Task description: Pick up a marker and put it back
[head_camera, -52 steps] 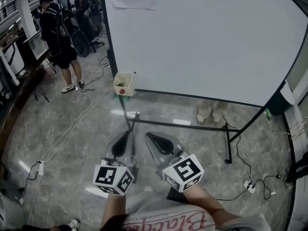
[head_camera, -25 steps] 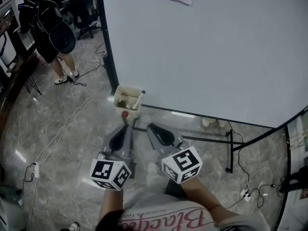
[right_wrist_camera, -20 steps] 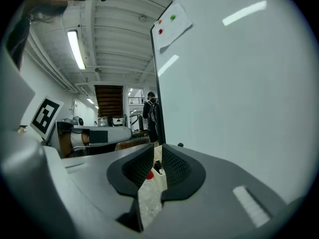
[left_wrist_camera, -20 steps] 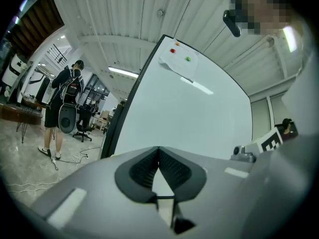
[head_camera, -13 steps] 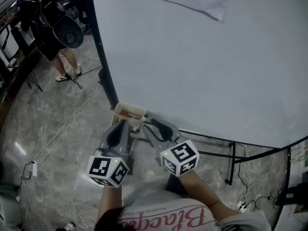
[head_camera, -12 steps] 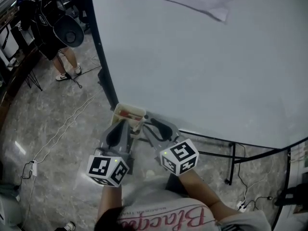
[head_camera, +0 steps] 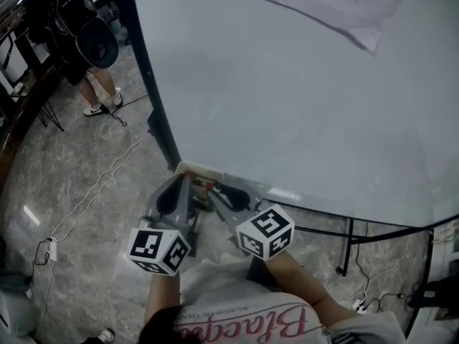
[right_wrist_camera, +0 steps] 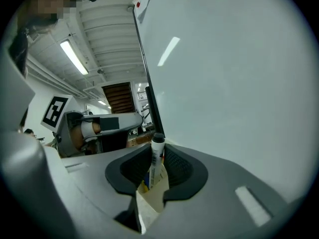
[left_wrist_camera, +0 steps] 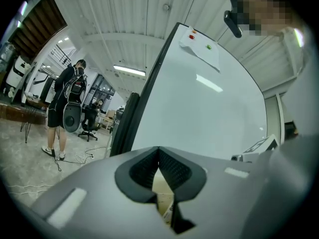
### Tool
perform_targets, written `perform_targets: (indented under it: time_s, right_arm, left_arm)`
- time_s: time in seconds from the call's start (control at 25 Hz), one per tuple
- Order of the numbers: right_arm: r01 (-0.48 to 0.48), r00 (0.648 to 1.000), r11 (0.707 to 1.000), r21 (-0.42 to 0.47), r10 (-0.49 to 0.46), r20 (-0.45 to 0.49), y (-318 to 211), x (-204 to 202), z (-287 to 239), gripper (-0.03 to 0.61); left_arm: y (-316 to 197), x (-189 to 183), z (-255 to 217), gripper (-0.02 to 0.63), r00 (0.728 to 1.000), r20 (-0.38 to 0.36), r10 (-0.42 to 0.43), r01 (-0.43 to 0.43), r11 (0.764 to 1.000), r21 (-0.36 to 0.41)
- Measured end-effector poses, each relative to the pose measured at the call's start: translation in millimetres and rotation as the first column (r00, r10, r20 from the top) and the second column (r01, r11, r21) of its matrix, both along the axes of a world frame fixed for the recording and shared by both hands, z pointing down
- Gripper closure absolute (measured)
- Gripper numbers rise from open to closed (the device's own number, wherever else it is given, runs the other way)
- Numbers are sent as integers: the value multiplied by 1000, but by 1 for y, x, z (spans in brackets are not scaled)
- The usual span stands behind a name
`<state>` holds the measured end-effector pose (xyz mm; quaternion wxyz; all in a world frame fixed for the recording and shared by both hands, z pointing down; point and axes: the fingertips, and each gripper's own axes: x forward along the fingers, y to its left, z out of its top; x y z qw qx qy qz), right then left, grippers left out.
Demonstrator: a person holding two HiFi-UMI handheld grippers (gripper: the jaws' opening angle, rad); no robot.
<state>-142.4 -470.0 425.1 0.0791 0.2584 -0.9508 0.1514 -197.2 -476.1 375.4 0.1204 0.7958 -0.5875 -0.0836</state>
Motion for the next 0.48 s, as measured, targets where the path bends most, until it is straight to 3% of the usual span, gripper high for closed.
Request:
perform_targets:
  time_s: [0.2, 0.48]
  right_arm:
    - [-29, 999, 999, 29, 28, 39, -3, 2, -22, 500]
    - [-91, 992, 979, 181, 73, 105, -5, 11, -80, 500]
  left_arm:
    - [-1, -1, -5, 614, 1000, 8, 25, -25, 1000, 3]
    - [-1, 0, -21, 614, 998, 20, 60, -60, 997, 41]
